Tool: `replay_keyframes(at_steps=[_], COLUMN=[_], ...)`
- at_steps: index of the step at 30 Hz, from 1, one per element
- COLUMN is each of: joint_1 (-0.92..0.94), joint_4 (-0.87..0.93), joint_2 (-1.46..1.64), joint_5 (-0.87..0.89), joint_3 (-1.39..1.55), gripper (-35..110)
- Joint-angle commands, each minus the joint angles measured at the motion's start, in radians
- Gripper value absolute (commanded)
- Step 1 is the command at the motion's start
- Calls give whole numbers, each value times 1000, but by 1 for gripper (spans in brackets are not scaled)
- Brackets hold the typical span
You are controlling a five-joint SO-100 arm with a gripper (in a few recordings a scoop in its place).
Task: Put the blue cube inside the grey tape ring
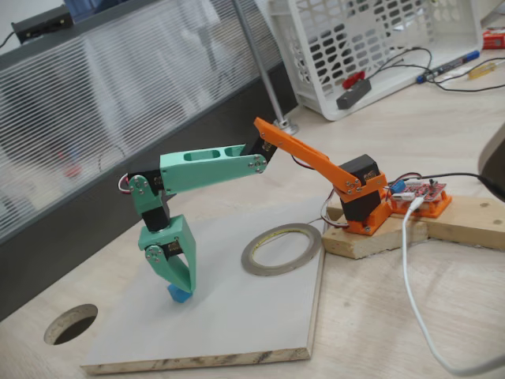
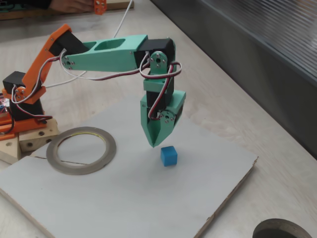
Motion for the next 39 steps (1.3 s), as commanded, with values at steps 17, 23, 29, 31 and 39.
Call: replay_keyframes(at_steps=[17, 23, 29, 31, 39], joint_1=[-12, 5, 92, 112, 107], joint_4=[-3, 5, -6, -6, -6], joint_2=[29, 29, 26, 26, -94], joint_5=[8, 9, 6, 6, 6], joint_3=[-5, -5, -5, -8, -15], gripper=[84, 87, 87, 87, 87])
